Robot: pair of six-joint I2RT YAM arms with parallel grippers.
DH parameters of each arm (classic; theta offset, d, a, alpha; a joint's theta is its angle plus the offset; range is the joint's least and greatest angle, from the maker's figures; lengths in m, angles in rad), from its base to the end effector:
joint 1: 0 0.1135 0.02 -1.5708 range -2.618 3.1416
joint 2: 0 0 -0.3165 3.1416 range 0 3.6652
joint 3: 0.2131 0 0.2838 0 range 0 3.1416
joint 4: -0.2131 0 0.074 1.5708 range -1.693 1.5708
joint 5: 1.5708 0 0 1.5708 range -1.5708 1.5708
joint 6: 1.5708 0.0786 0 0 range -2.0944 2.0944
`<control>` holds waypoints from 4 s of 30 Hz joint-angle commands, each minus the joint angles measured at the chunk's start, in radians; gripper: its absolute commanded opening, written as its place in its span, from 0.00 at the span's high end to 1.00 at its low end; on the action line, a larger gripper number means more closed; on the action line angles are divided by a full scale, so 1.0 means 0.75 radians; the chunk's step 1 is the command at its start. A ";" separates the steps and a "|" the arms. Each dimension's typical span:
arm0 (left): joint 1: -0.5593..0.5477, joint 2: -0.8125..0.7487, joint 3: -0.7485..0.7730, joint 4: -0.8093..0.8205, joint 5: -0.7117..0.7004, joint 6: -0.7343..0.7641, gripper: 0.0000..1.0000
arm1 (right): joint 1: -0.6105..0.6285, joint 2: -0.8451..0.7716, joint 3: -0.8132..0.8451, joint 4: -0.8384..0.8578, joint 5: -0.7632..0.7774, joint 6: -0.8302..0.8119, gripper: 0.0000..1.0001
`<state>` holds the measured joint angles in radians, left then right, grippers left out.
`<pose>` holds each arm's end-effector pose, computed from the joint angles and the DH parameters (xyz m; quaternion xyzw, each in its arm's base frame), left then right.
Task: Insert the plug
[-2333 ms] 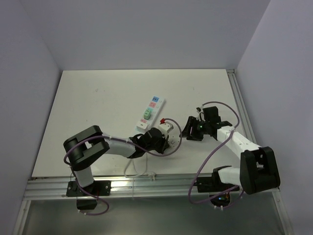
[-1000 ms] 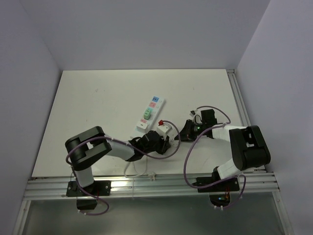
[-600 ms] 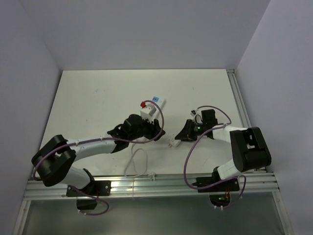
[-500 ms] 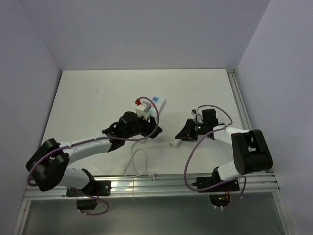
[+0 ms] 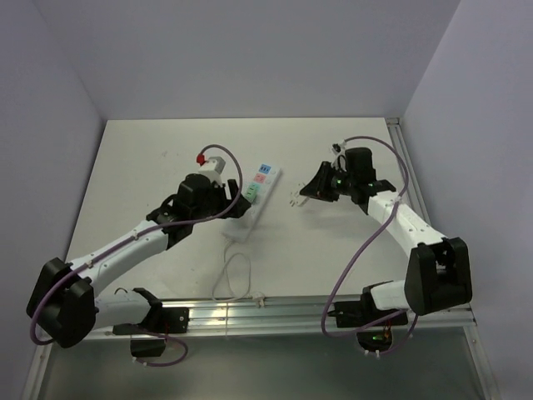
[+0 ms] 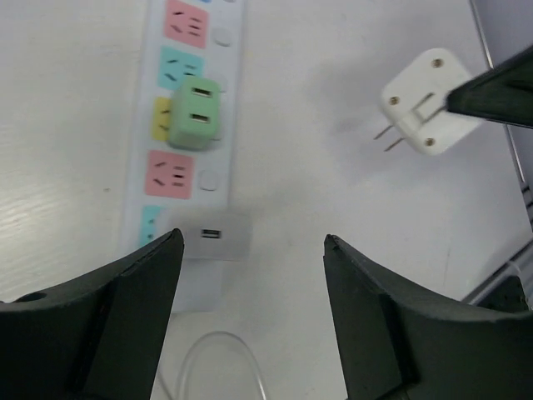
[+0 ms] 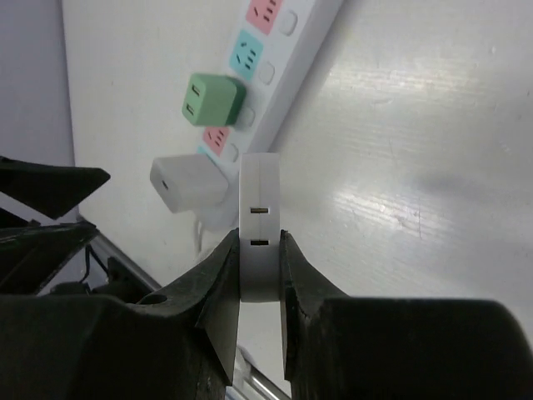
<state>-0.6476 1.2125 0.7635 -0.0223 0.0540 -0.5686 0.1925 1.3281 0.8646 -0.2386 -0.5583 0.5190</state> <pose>0.2533 -0.1969 0.2743 0.0478 0.8511 -0.3173 0.4155 0.3123 0.1033 0.2596 0.0273 0.8793 0.3752 0.2921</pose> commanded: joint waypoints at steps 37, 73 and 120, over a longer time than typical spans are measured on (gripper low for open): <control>0.150 0.343 -0.339 0.259 0.041 -0.242 0.30 | 0.600 0.808 1.011 -0.396 1.413 0.642 1.00; 0.180 0.054 -0.288 0.007 0.057 -0.207 0.27 | 0.656 0.935 1.040 -0.287 1.517 0.541 1.00; 0.180 0.048 -0.292 0.020 0.090 -0.195 0.28 | 0.697 0.966 1.050 -0.283 1.612 0.533 1.00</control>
<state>-0.5156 1.2648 0.5114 -0.0280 0.1085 -0.7341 0.7052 2.0354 1.6047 -0.4675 0.6090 0.9184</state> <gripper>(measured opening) 0.722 0.264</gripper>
